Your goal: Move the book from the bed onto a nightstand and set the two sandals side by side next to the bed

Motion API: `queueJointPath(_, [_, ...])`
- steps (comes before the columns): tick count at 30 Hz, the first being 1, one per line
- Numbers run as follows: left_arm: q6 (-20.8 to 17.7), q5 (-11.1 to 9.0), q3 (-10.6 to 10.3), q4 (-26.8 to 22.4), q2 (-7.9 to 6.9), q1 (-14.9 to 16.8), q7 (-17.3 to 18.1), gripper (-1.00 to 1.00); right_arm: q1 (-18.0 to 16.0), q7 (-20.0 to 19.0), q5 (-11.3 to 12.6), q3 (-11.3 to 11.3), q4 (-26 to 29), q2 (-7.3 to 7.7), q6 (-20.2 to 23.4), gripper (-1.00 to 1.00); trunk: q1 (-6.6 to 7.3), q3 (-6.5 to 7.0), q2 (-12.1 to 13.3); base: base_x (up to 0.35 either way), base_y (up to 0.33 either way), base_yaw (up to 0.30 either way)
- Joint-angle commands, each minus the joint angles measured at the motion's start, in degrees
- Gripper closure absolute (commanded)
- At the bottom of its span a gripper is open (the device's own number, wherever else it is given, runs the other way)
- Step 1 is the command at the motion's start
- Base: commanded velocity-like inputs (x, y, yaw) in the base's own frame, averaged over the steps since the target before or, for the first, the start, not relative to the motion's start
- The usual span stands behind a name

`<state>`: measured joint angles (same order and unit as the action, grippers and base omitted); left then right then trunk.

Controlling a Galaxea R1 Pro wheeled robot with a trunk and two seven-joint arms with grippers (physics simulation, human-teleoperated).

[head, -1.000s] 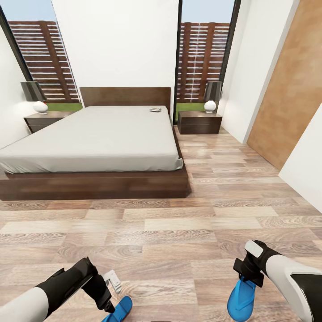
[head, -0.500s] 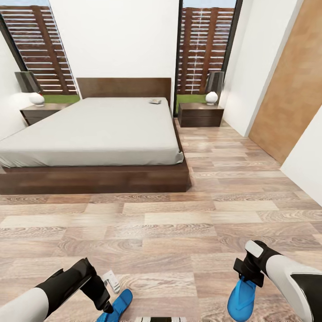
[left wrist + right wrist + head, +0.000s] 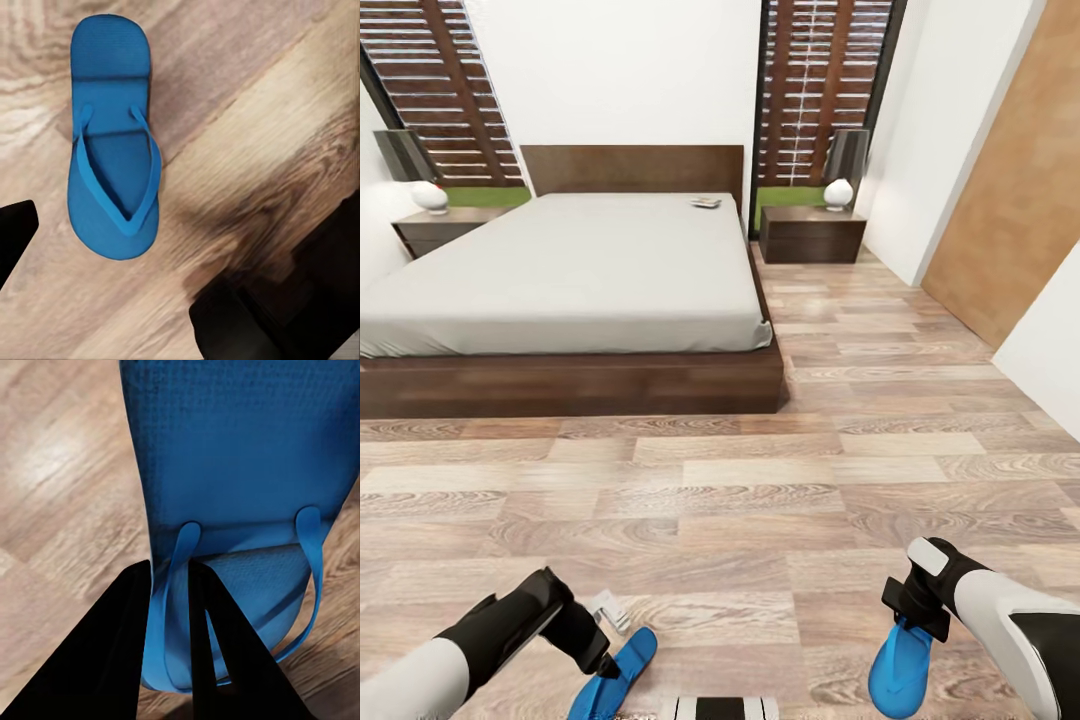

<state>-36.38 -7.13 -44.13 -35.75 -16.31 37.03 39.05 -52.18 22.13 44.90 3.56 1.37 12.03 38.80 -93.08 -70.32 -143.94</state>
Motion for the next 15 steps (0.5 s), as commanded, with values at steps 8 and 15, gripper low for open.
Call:
queueJointPath(8, [-0.45,-0.6,1.88,-0.25,0.0,0.06,-1.71,-1.0,-0.02,0.19,0.72,0.38,0.12,0.01,0.23,1.0,-0.19,-1.83,-0.13,0.0,0.0,0.0])
queueJointPath(15, [-0.48,-0.6,4.97,-0.36,0.12,0.06,-5.29,-1.0,-0.02,0.19,0.72,0.39,0.12,0.01,0.25,1.0,-0.37,-3.38,-0.23,0.0,0.0,0.0])
